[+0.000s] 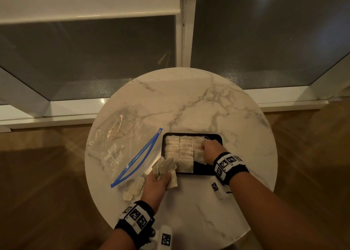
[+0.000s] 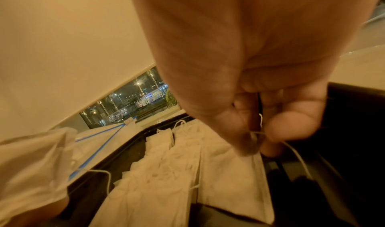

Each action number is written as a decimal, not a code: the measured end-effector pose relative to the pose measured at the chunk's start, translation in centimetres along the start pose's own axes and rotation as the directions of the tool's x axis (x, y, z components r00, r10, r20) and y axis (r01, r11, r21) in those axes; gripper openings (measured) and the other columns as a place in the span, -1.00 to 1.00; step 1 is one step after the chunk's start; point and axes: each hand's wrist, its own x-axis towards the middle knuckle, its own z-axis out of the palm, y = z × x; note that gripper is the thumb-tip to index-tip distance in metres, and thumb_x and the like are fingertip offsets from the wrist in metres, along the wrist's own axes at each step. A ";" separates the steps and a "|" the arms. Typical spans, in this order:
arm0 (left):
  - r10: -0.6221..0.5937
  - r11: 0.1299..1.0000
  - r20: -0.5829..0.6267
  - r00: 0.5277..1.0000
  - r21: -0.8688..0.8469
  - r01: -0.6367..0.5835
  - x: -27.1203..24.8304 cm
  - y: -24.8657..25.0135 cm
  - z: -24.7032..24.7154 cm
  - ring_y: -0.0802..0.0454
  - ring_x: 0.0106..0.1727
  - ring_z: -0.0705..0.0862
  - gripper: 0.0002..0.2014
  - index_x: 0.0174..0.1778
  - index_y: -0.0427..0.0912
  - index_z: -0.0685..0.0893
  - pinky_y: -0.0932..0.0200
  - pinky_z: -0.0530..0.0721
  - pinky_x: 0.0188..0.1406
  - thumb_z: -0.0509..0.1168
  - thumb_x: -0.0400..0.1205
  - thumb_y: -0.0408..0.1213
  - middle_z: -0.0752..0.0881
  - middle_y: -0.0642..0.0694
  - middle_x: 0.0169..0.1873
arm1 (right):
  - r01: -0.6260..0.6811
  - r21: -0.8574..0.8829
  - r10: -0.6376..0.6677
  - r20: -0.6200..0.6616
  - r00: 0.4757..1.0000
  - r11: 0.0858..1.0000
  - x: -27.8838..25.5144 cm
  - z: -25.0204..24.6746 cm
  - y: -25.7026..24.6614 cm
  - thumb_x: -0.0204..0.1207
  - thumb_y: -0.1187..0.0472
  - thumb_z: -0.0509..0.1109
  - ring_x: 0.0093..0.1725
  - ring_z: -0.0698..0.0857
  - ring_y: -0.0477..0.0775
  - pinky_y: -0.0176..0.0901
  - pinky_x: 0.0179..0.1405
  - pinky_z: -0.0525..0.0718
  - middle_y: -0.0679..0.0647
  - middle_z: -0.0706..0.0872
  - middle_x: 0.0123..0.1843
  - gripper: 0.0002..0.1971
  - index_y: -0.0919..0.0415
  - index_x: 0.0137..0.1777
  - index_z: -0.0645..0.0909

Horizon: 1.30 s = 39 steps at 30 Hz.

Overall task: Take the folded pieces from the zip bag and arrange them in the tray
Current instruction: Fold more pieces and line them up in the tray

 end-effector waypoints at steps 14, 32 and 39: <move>0.010 1.000 -0.001 1.000 0.021 -0.010 0.5 -0.6 -0.2 -0.12 0.27 0.76 -0.51 0.39 0.02 0.67 -0.32 0.64 0.41 0.42 0.50 -0.02 0.82 -0.06 0.18 | -0.002 0.159 0.023 -0.132 0.991 0.987 0.8 0.8 0.1 0.55 0.43 0.16 0.03 0.71 0.19 -0.16 0.00 0.65 0.18 0.72 0.04 -0.71 0.24 0.09 0.67; -0.011 1.000 -0.040 0.999 0.021 0.012 0.2 -0.2 0.1 -0.07 0.22 0.78 -0.70 0.38 -0.05 0.67 -0.27 0.66 0.39 0.34 0.72 -0.31 0.83 -0.06 0.14 | 0.042 0.302 0.048 -0.287 0.957 0.952 0.3 1.2 1.3 0.47 0.46 0.29 -0.14 0.62 0.05 -0.21 -0.18 0.56 0.04 0.63 -0.16 -0.81 0.15 -0.09 0.60; -0.020 1.000 -0.051 0.998 -0.012 0.020 0.1 0.2 0.3 -0.10 0.20 0.79 -0.71 0.34 -0.05 0.69 -0.27 0.68 0.37 0.35 0.70 -0.32 0.84 -0.08 0.11 | -0.031 0.294 0.092 -0.197 0.976 0.955 -0.1 1.3 1.3 0.48 0.37 0.33 -0.18 0.67 0.05 -0.26 -0.24 0.54 0.04 0.70 -0.23 -0.87 0.18 -0.21 0.66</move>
